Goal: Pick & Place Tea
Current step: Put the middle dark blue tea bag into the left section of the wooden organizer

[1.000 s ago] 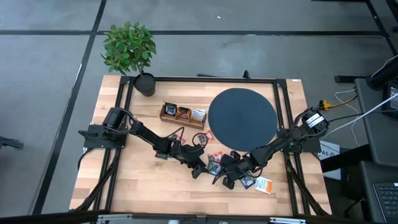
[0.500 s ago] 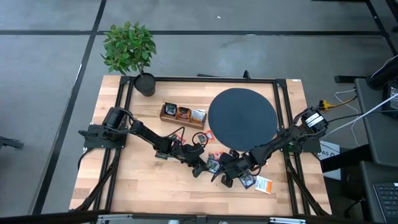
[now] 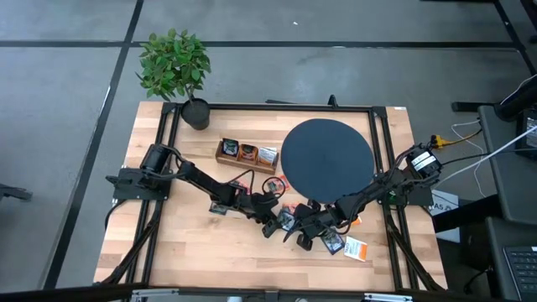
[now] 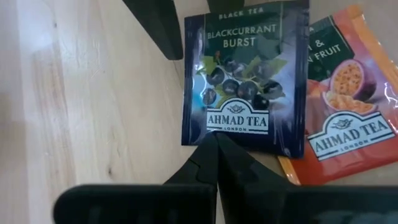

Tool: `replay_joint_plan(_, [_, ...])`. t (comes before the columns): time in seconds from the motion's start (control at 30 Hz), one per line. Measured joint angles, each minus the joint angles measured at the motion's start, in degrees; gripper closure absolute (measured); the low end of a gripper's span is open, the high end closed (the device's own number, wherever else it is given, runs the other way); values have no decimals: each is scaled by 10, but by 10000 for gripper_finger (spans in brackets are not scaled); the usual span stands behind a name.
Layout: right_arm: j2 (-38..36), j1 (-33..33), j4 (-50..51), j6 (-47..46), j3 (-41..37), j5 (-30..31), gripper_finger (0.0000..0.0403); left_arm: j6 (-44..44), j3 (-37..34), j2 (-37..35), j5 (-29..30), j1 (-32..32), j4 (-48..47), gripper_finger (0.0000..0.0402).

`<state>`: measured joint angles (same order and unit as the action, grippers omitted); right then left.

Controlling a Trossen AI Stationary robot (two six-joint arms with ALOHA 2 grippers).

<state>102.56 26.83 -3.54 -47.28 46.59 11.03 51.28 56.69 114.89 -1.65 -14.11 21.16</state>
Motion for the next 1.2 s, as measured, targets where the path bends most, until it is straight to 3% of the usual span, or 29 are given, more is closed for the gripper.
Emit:
replay_joint_plan(0.17, [0, 0, 0, 5, 0, 0, 401, -7, 1, 0, -10, 0, 3, 237])
replay_joint_plan(0.67, [-1, 0, -1, 15, 1, -4, 400, -30, 2, -1, -14, 0, 9, 393])
replay_joint_plan(0.93, [-67, 0, 16, 41, 1, -51, 401, -51, 3, -8, -63, 3, 7, 398])
replay_joint_plan(1.2, [-186, 9, 60, 137, -1, -2, 401, -115, 3, -67, -75, 16, -87, 398])
